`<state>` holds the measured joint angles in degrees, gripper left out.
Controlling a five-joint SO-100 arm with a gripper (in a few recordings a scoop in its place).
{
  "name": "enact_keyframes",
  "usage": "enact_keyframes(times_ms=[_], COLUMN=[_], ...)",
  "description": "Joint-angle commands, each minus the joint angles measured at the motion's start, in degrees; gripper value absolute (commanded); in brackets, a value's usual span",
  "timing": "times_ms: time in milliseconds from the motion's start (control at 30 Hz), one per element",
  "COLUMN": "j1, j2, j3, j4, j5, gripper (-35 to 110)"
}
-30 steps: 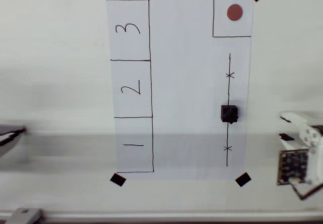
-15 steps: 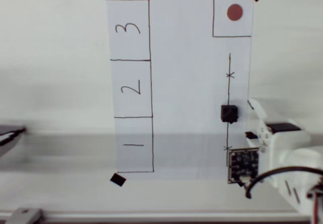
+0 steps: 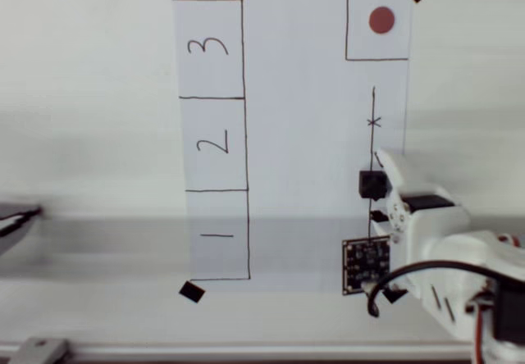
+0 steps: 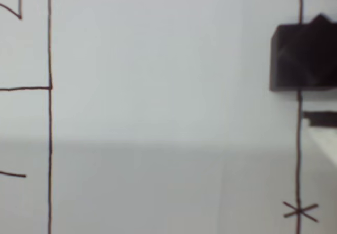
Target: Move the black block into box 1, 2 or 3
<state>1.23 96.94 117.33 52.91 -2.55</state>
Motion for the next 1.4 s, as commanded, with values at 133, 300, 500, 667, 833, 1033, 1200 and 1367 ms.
enact_keyframes(times_ms=[133,300,500,667,833,1033,1200,1367], j1=[-0.5,-0.8,-0.6,-0.5,-0.6,-0.5,-0.4,-0.2], j2=[-0.4,-0.9,-0.9,-0.9,-0.9,-0.9,-0.9,-0.4], j3=[-0.1,2.1,4.6,5.7,6.5,6.9,7.4,7.9], j4=[-3.7,-7.1,-9.1,-9.6,-10.1,-10.1,-10.1,-10.7], j5=[-1.1,-1.1,-2.3,-2.6,-2.7,-3.0,-3.3,-1.3], gripper=[32,32,32,32,32,32,31,0])
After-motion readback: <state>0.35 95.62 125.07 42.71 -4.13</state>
